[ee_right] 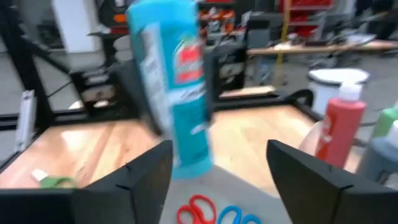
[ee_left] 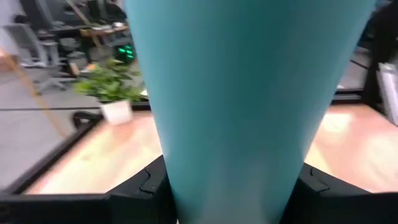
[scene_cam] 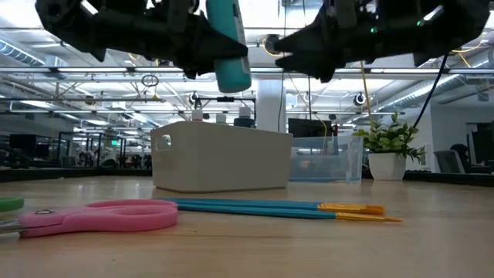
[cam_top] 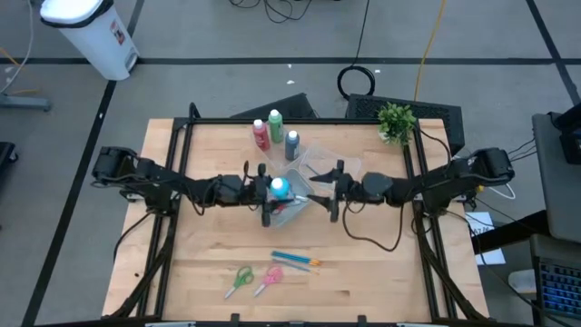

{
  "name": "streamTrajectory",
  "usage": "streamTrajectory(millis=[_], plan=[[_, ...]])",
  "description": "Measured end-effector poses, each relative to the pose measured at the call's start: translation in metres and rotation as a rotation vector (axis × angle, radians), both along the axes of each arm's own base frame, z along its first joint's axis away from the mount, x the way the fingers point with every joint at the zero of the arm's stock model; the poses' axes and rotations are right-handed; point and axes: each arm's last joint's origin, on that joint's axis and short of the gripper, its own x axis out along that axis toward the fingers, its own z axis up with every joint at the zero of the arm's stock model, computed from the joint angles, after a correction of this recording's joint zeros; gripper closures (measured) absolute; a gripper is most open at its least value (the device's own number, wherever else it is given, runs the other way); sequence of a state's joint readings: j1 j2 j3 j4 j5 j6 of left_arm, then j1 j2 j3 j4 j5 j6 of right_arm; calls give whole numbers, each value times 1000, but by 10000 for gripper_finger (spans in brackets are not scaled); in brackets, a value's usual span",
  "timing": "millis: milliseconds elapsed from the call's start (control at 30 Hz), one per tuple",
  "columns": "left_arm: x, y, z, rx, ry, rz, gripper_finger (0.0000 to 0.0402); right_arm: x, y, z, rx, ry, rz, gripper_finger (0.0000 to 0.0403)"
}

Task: Pick & Place Paint Supplies
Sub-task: Put the blue paint bottle into the left transparent bin

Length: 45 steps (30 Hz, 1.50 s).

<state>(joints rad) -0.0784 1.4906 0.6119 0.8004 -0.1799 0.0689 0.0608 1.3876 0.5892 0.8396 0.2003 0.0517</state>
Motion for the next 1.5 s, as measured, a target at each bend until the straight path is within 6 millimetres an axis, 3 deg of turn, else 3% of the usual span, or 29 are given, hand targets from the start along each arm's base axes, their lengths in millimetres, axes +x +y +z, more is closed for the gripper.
streamTrajectory(millis=[200,433,933,1167,1500], plan=[[1,23,7,-22,-67,78,209,1,-18,-2,2,23,115,102],[0,42,8,-57,-89,62,212,5,-22,7,-86,6,104,107],[7,39,14,-77,-52,20,207,56,-34,-14,-109,36,79,110],[7,37,12,-70,-36,14,206,68,-35,-19,-78,44,77,136],[7,36,12,-79,-27,10,206,69,-30,-20,-80,47,86,218]])
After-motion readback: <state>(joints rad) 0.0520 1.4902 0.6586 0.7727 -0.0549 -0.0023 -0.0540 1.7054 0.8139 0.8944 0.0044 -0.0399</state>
